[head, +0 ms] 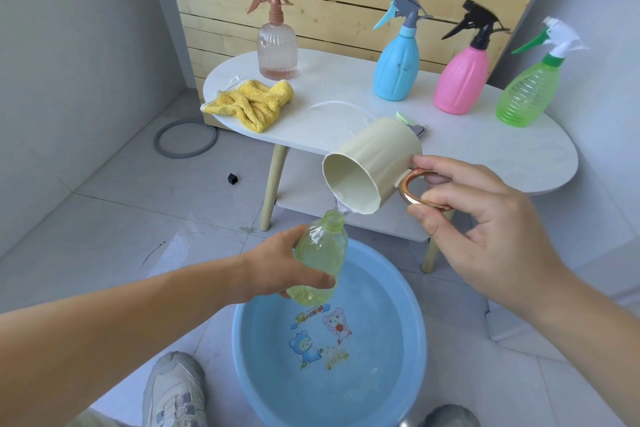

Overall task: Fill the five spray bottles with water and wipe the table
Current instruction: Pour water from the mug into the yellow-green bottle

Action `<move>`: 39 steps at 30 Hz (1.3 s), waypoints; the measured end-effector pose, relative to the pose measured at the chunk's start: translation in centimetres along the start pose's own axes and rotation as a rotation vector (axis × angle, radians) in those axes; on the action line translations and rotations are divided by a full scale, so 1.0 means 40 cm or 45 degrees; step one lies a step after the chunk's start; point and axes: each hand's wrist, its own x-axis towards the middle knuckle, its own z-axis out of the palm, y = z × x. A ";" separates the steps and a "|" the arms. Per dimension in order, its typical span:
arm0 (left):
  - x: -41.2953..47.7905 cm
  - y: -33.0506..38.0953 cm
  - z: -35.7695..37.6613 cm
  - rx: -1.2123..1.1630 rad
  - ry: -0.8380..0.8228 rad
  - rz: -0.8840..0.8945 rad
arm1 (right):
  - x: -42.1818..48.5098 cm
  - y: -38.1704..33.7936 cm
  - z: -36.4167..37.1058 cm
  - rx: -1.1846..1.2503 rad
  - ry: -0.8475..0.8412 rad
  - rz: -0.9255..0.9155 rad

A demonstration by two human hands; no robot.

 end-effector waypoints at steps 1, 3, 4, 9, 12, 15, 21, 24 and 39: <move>0.000 0.000 0.000 0.001 0.001 0.000 | -0.001 0.001 0.001 -0.010 0.001 -0.012; -0.002 -0.001 0.000 -0.001 0.003 0.000 | -0.002 0.003 0.001 -0.038 0.000 -0.046; -0.002 -0.002 -0.001 -0.003 0.002 -0.002 | -0.002 0.005 0.002 -0.053 -0.002 -0.064; -0.001 -0.003 -0.001 -0.011 -0.012 0.002 | -0.001 0.009 0.003 -0.107 -0.006 -0.197; -0.001 -0.002 0.000 -0.018 -0.007 0.005 | -0.001 0.014 0.008 -0.175 0.000 -0.289; 0.000 -0.002 0.000 -0.014 -0.007 0.008 | 0.001 0.017 0.010 -0.244 -0.001 -0.375; 0.000 -0.007 -0.001 0.001 0.002 0.009 | -0.010 0.018 0.032 -0.083 -0.046 -0.110; -0.001 -0.015 -0.004 0.007 0.042 0.020 | -0.012 0.026 0.064 0.282 -0.059 0.382; 0.031 -0.123 0.016 0.095 0.010 -0.042 | -0.192 0.375 0.433 0.310 -0.463 1.225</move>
